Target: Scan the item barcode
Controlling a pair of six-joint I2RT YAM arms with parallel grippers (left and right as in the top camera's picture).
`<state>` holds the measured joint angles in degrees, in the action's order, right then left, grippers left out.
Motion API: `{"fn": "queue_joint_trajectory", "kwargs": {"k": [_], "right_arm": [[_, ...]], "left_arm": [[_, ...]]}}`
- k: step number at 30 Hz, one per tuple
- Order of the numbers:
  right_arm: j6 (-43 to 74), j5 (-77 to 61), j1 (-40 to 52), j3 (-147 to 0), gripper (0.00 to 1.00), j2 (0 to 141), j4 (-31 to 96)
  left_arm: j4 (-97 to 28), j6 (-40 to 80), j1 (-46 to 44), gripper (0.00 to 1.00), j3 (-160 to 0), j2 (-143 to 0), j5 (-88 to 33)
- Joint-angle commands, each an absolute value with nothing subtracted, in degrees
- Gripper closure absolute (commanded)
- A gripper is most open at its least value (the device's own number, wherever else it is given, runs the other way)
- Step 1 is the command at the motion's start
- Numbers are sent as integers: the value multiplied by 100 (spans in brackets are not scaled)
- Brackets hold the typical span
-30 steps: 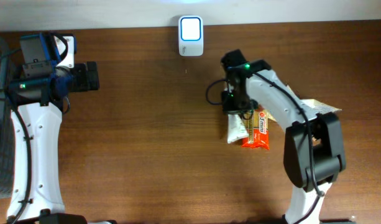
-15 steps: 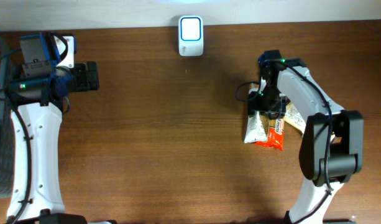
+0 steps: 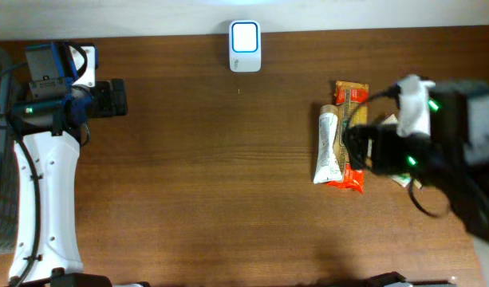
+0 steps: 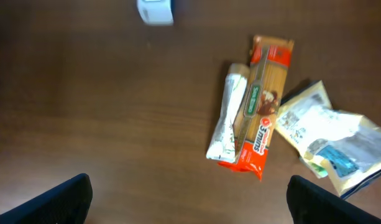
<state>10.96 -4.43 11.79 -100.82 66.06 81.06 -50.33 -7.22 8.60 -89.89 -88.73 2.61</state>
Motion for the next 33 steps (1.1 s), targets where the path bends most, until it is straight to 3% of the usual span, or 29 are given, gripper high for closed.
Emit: {"fn": "queue_joint_trajectory", "kwargs": {"k": [1,12,17,23,29,33], "right_arm": [[1087,-327,1221,-10106,1,6119,8132],[1070,569,1120,-9609,1,5319,7863],[403,176,744,-7238,1,4198,5430],[403,-325,180,-3538,1,2027,2364],[405,-447,148,-1363,1,537,854],[403,-499,148,-582,1,30,534]], "left_arm": [[-5026,-674,891,1,-8989,-8879,283],[-5026,-674,891,1,-8989,-8879,283],[-5026,-674,891,1,-8989,-8879,283],[-5026,-674,891,1,-8989,-8879,283],[-5026,-674,891,1,-8989,-8879,283],[-5026,-674,891,1,-8989,-8879,283]]}}
